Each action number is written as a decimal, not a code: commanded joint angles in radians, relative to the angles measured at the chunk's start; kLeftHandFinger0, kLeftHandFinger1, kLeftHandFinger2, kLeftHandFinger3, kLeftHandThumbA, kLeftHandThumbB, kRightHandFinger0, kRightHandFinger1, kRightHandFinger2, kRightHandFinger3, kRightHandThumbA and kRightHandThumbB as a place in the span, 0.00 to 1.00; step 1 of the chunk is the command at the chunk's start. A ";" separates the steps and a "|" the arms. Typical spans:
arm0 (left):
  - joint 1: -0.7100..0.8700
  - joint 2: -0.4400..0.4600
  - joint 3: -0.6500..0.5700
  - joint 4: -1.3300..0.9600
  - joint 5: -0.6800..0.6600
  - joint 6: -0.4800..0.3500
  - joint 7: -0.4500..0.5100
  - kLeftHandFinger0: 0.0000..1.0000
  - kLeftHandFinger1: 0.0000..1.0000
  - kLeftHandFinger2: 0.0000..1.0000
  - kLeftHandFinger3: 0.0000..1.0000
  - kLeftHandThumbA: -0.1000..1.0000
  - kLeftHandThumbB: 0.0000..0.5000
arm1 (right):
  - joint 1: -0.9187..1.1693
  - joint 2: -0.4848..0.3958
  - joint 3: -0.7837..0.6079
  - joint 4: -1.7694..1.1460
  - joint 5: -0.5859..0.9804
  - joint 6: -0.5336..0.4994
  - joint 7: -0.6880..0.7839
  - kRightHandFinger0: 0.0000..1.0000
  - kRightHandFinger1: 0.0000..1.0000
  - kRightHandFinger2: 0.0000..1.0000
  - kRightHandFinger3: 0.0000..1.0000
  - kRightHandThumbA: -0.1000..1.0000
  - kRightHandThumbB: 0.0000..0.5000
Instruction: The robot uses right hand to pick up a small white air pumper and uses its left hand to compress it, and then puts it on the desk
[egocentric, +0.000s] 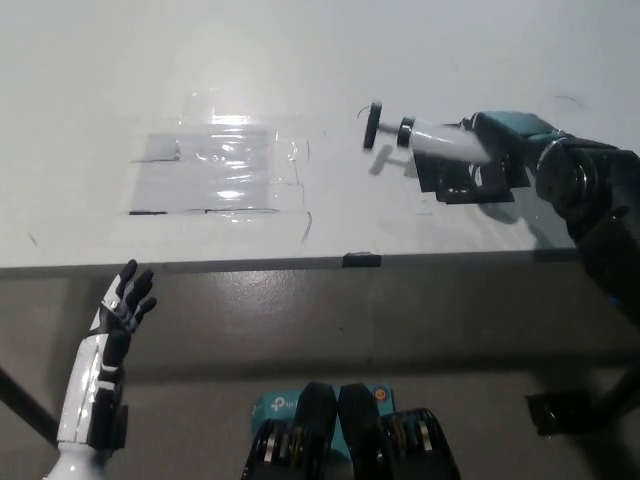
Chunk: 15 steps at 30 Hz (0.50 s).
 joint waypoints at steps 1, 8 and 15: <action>-0.005 0.009 -0.008 -0.003 -0.022 -0.053 -0.007 1.00 1.00 1.00 1.00 1.00 0.38 | -0.084 -0.026 0.009 -0.047 0.022 0.039 0.096 1.00 1.00 1.00 1.00 0.58 0.86; 0.040 -0.003 -0.018 0.006 -0.011 -0.079 0.001 1.00 1.00 1.00 1.00 1.00 0.43 | -0.027 -0.058 -0.013 -0.180 0.054 0.051 0.135 1.00 1.00 1.00 1.00 0.74 0.98; 0.040 -0.001 -0.017 0.019 -0.023 -0.073 -0.001 1.00 1.00 1.00 1.00 1.00 0.40 | -0.035 -0.070 -0.104 -0.226 0.124 0.016 0.080 1.00 1.00 1.00 1.00 0.88 0.90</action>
